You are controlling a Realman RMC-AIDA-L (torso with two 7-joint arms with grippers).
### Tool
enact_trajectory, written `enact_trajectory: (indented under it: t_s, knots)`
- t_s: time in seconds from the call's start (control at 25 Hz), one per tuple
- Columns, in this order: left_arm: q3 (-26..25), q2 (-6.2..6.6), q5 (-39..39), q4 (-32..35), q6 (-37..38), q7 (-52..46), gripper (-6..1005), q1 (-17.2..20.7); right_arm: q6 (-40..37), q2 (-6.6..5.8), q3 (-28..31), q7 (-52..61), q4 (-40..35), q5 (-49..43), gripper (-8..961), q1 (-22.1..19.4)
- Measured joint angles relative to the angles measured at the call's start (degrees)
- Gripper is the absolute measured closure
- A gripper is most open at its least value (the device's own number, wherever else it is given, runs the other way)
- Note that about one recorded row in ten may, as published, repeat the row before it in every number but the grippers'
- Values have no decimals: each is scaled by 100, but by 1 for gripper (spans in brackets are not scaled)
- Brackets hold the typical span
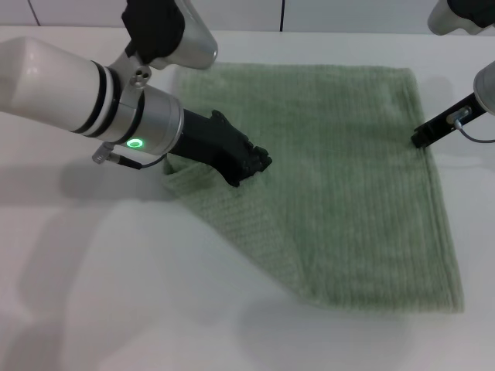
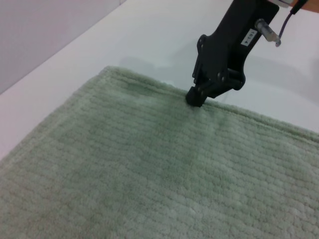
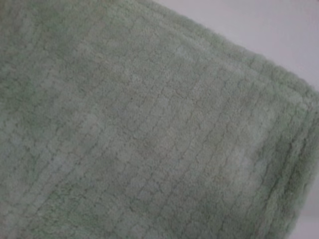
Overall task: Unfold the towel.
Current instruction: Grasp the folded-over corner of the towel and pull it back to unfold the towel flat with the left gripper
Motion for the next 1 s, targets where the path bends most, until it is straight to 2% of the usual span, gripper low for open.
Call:
enact_trajectory:
  t_s: [0.4,1.0]
  knots:
    - [-479,6,225,226,411,15,940,149,15,-3,1,-10,20,-2,946,0]
    - [-503,1,299,240,750,-8,939,260,18,-2,6,-10,21,-2,944,8]
